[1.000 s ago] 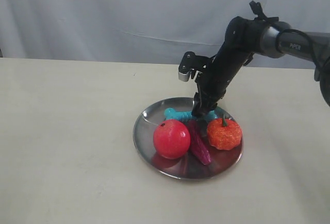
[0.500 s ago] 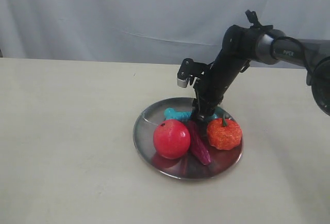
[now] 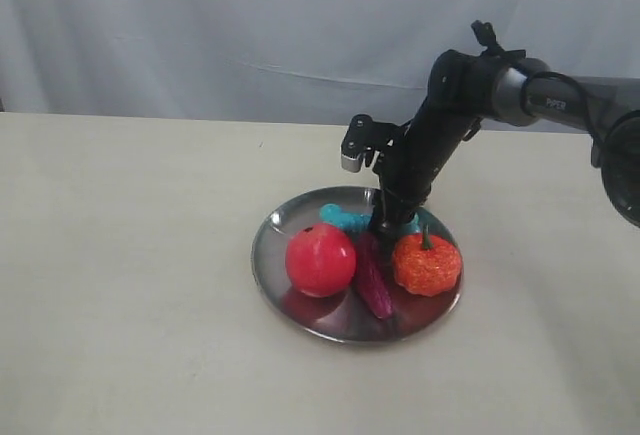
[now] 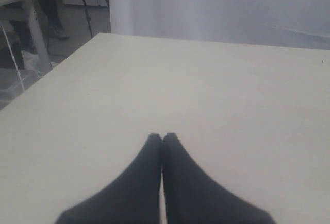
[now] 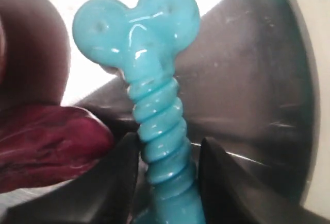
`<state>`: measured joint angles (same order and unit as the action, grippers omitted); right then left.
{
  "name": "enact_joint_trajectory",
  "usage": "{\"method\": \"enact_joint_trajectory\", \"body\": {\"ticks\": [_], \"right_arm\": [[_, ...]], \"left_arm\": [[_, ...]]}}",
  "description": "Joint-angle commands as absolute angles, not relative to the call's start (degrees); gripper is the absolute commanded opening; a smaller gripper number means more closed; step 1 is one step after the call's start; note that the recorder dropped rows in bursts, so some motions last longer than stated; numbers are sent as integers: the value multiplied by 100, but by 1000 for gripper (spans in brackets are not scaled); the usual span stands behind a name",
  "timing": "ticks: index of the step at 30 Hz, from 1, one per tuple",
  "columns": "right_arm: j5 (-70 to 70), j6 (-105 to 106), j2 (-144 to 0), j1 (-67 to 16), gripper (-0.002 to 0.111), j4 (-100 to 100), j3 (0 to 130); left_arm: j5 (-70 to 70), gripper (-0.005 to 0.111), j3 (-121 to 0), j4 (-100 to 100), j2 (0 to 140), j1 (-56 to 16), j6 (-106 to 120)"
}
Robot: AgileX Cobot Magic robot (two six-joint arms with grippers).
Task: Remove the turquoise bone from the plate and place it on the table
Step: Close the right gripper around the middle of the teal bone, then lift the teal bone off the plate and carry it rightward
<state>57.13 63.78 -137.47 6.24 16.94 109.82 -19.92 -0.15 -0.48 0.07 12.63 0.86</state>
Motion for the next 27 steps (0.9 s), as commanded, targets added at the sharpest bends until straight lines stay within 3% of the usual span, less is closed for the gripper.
{"method": "enact_joint_trajectory", "body": {"ticks": [1,19,27], "right_arm": [[5453,5918,-13617,573,0,1703,10986],[5423,4154,-11625,572,0,1512,10986],[5496,2666,-10803,585,0,471,10986]], "left_arm": [[-1962,0,0,-31,0,1275,62],[-1962,0,0,-31,0,1275,62],[-1962,0,0,-31,0,1275,62]]}}
